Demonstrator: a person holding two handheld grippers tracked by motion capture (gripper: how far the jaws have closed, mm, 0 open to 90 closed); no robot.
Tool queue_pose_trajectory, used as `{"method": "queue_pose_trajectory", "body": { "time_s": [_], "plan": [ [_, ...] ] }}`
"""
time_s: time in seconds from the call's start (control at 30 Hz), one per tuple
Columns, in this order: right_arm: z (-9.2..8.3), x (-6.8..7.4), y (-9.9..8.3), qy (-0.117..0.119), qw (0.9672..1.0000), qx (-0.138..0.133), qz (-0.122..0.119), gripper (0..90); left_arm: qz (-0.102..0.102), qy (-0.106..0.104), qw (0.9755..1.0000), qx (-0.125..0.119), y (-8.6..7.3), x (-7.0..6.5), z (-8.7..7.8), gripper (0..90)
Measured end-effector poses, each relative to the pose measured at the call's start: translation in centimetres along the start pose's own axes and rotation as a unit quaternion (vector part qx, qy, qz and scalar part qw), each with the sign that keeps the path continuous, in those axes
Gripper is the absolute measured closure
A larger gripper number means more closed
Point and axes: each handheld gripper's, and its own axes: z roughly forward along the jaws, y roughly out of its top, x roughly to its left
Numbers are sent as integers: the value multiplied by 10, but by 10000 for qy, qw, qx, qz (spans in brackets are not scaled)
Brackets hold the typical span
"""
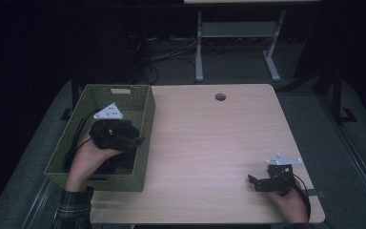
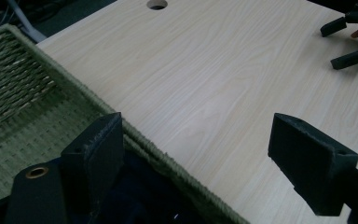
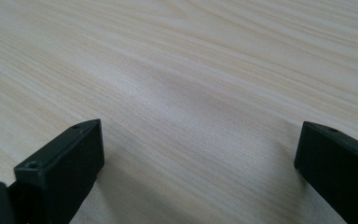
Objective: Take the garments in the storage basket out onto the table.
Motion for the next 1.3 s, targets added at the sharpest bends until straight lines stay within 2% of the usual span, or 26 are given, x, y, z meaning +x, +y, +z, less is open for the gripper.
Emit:
{"method": "queue_pose_trajectory", "body": {
  "time_s": [0.27, 0.33, 0.8, 1.07, 1.3],
  "plan": [
    [0, 0, 0, -1, 10000, -5, -1, 10, 28, 41, 10000, -8, -1, 8, -8, 179],
    [0, 0, 0, 0, 10000, 2, 3, 10, 25, 30, 10000, 56, -4, 12, -9, 179],
    [0, 0, 0, 4, 10000, 6, -7, 10, -69, 380, 9988, 297, -18, 36, -27, 180],
    [0, 0, 0, 1, 10000, 12, -12, 10, -181, 536, 9980, 287, -28, 50, -38, 183],
    [0, 0, 0, 3, 10000, 9, -3, 10, -274, 630, 9970, 355, -37, 60, -40, 194]
  ]
}}
